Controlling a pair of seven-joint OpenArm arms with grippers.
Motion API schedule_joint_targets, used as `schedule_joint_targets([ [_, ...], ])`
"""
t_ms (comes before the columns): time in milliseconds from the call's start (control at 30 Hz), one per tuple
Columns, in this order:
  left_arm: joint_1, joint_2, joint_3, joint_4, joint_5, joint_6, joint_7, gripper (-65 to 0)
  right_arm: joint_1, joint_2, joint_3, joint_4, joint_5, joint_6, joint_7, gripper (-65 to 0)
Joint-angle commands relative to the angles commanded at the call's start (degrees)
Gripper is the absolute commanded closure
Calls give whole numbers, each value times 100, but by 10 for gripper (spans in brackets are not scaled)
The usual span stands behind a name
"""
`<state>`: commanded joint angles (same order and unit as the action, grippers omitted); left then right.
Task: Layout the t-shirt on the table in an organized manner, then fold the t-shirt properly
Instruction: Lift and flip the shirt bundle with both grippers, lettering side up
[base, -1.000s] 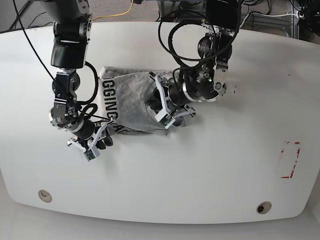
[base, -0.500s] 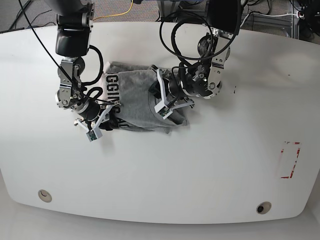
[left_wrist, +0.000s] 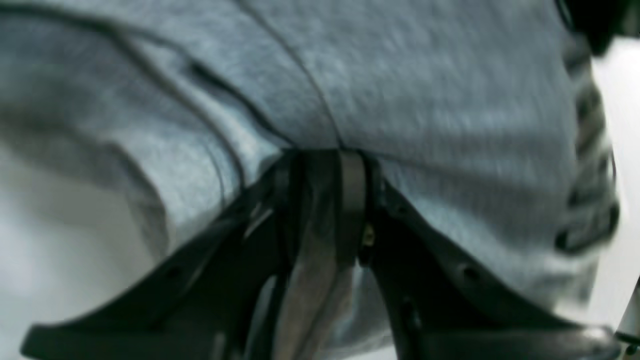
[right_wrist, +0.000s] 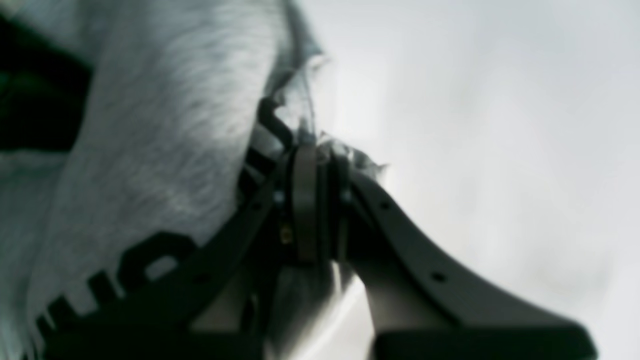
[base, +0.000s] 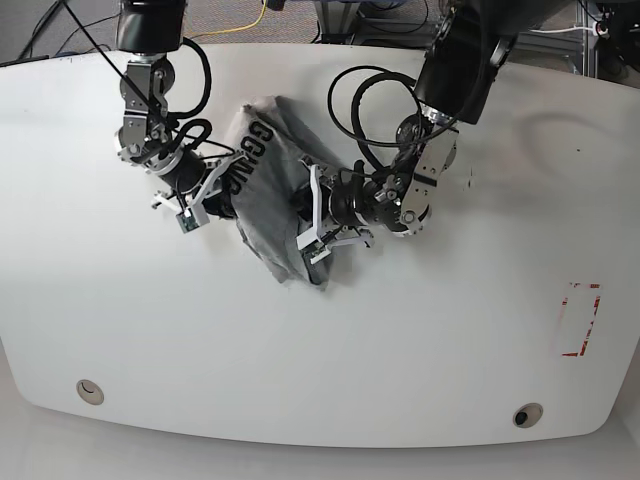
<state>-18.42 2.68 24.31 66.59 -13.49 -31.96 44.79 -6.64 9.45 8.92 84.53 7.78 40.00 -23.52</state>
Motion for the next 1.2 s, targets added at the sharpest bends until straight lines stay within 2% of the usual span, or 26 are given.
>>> schedule_joint_targets([
  [133, -176, -149, 26, -79, 35, -475, 0, -101, -352, -105, -18, 396, 0, 0, 0, -32],
  [267, -360, -255, 26, -79, 35, -791, 0, -101, -563, -220, -18, 668, 0, 0, 0, -32],
  [467, -651, -563, 26, -79, 35, -804, -18, -101, -826, -246, -18, 1037, -9, 0, -53, -32],
  [667, -914, -659, 9, -26, 9, -804, 0, -101, -862, -220, 0, 1442, -9, 0, -237, -32],
  [933, -1011, -730, -9, 580, -9, -804, 18, -101, -774, -220, 0, 2418, -18, 0, -958, -32],
  [1033, -1002, -730, -26, 985, -9, -804, 185, -101, -563, -255, -18, 2743, -18, 0, -1213, -32],
  [1200, -703, -730, -360, 1670, 9, -804, 422, -101, -114, -545, -35, 2787, -9, 0, -1626, -32],
])
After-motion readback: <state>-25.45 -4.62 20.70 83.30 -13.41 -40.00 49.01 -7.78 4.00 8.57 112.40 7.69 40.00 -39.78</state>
